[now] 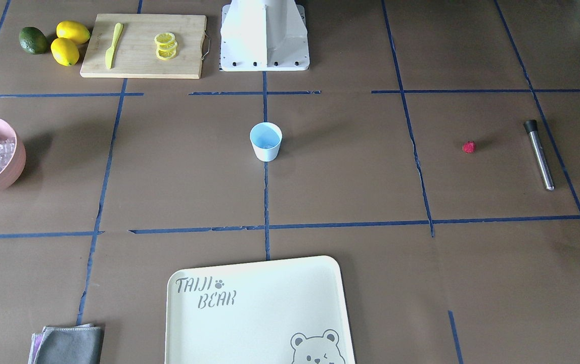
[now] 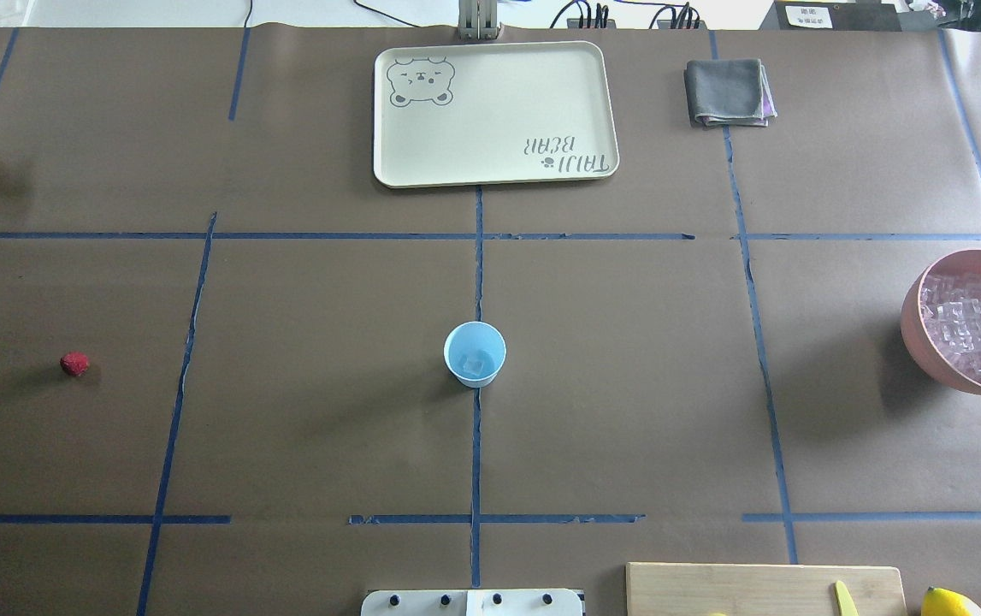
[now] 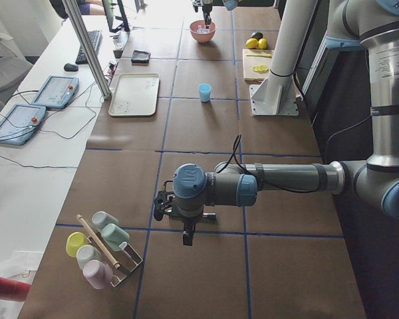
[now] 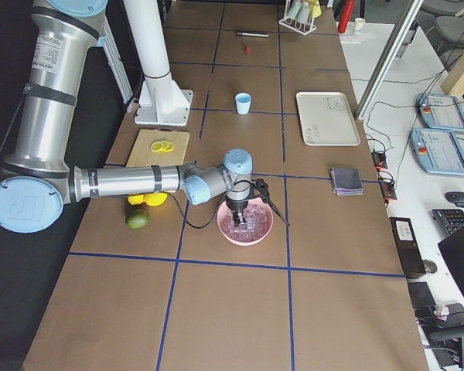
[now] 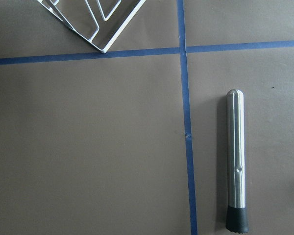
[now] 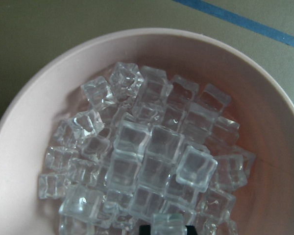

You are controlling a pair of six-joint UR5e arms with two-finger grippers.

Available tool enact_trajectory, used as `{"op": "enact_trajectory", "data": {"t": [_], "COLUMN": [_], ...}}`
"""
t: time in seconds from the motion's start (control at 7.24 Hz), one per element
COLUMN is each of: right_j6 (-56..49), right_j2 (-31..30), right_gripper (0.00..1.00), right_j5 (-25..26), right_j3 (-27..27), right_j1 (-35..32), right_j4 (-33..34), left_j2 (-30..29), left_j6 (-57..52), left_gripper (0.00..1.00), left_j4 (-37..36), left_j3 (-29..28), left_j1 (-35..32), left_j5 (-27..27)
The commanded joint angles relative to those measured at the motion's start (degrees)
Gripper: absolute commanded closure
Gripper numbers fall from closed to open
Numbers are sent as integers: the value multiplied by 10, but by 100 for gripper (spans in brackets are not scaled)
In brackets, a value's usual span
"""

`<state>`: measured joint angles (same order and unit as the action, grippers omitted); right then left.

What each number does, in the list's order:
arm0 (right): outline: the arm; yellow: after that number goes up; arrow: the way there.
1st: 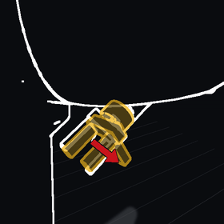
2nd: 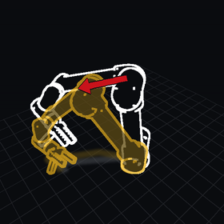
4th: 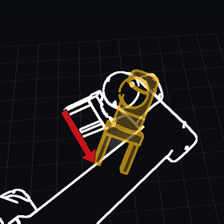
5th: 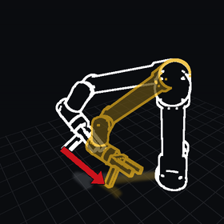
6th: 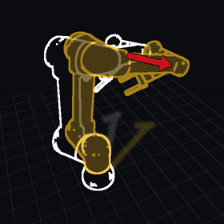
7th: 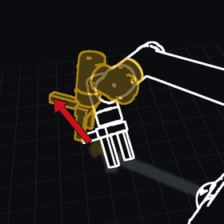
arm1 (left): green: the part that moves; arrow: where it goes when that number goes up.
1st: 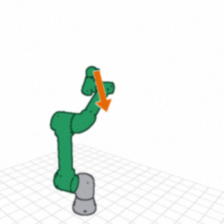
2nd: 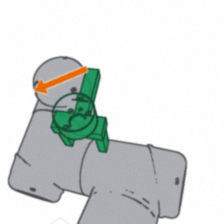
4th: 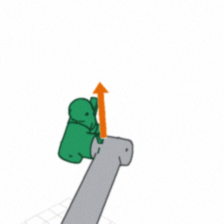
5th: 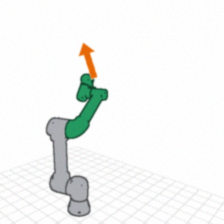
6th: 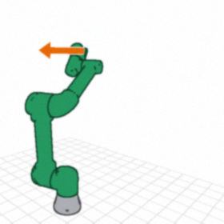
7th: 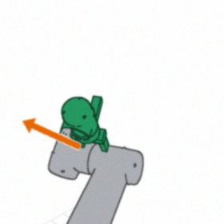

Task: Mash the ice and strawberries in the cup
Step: 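Lower the right gripper into the bowl and grasp another ice cube, then carry the ice cube with the right gripper over the cup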

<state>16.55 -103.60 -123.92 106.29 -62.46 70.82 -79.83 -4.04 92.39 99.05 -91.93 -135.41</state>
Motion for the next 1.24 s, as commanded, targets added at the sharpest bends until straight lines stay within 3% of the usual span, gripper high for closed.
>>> {"op": "enact_trajectory", "data": {"t": [0.0, 0.14, 0.41, 0.69, 0.83, 1.11], "right_j6": [2, 5, 29, 174, 250, 384], "right_j2": [38, 97, 190, 316, 394, 480], "right_gripper": [99, 98, 100, 100, 100, 100], "right_j5": [0, 0, -15, -10, 12, 90], "right_j3": [91, 113, 106, 103, 81, 50], "right_j1": [-8, -7, 13, 85, 125, 216], "right_j4": [125, 192, 222, 285, 310, 317], "left_j2": [0, 0, -1, -2, -4, -5], "left_j6": [0, 0, -1, 0, 0, -1], "left_gripper": [0, 0, 0, 0, 0, 0], "left_j4": [0, 0, 2, 2, 2, 2], "left_j3": [0, 0, 1, 3, 3, 3], "left_j1": [0, 0, 1, 1, 1, 2], "left_j5": [0, 0, 0, 0, 0, 0]}}
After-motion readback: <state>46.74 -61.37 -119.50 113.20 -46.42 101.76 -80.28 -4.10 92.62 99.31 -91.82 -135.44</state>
